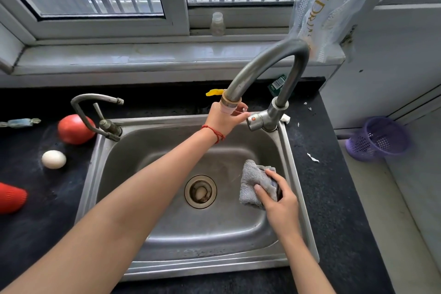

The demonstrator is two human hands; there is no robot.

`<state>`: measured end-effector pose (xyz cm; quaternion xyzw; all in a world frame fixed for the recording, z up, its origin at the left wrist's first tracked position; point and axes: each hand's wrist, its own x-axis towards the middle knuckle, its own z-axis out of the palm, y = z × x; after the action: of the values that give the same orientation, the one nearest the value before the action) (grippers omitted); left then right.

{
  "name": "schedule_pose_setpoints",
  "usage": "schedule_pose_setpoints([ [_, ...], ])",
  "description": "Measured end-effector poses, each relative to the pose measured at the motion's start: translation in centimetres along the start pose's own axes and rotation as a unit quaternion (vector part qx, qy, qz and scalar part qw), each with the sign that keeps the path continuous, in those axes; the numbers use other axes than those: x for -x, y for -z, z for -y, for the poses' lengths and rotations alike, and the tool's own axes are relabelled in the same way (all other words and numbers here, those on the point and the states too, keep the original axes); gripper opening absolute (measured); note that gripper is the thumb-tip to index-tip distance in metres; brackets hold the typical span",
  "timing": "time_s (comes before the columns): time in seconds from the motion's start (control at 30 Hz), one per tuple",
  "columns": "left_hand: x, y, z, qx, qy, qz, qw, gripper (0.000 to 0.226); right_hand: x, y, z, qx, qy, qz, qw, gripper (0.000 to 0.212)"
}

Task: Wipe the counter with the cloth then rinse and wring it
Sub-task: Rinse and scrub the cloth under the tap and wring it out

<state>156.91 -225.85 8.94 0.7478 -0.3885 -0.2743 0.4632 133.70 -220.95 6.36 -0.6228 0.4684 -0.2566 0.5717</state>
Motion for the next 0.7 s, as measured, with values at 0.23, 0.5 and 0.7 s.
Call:
schedule_pose_setpoints([
  [0.23, 2.4, 5.2, 1.2, -0.045, 0.026, -0.031, 0.998, 0.027, -1.0, -1.8, 1.4, 0.007, 0.004, 0.027, 1.0, 0.038],
  [0.5, 10.0, 5.1, 5.4, 0.109, 0.245, 0.048, 0.962, 0.03, -3.6, -6.0, 3.7, -0.102, -0.026, 0.101, 0.989, 0.033],
  [0.7, 12.5, 2.5, 6.2, 0.348, 0.356, 0.054, 0.866, 0.026, -4.6, -8.3, 3.4, -0.171, -0.096, 0.142, 0.97, 0.027],
])
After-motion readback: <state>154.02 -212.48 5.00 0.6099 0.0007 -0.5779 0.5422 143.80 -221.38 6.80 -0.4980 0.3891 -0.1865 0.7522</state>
